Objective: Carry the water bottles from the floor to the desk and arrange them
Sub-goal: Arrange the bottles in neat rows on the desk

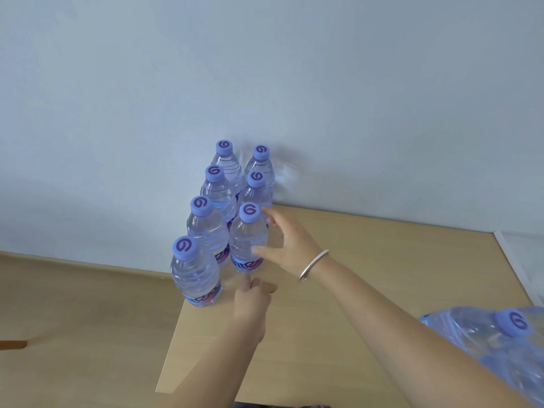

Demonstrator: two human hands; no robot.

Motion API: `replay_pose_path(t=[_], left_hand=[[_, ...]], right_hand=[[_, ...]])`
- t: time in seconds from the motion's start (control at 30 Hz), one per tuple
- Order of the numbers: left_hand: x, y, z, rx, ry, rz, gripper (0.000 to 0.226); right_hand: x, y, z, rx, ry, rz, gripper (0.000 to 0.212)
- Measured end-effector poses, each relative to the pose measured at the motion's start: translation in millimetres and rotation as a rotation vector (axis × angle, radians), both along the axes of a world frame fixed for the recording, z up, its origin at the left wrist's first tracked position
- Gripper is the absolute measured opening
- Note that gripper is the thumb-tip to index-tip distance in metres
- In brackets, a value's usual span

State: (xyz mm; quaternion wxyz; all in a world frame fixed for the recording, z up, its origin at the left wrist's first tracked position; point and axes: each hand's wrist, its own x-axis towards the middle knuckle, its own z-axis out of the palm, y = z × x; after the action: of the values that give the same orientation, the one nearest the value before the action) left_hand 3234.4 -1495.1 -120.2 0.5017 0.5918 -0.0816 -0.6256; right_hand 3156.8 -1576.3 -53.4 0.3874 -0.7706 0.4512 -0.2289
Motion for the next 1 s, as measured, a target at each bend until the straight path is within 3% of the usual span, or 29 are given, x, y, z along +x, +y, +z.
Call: replay_pose_path(t=[0.1,0.27,0.4,0.5,0.57,0.67,1.0], left_hand=[[-22,8,0,0.018,-0.026,-0.135,0.079],[-71,12,-4,-0.092,-0.24,-0.454,0.068],[-119,12,-4,-0.168,-0.333,-0.696,0.076],[-153,13,-6,-0.207,-0.389,-0.827,0.078],[-172,16,-7,-0.218,-0.409,-0.879,0.079],[-190,23,-9,-0.226,-0.445,-0.927,0.079],[-179,39,-22,-0.21,-0.537,-0.902,0.081]], right_hand=[[-32,24,8,-0.04,0.056,-0.049,0.06],[-110,82,14,-0.046,-0.005,-0.272,0.047],[-167,125,19,-0.492,-0.042,-0.675,0.027],[-203,140,20,-0.652,-0.003,-0.922,0.039],[-220,143,12,-0.509,-0.014,-1.041,0.055],[-232,139,-5,-0.157,-0.118,-1.052,0.078],[-241,119,-30,-0.05,-0.114,-1.031,0.057]])
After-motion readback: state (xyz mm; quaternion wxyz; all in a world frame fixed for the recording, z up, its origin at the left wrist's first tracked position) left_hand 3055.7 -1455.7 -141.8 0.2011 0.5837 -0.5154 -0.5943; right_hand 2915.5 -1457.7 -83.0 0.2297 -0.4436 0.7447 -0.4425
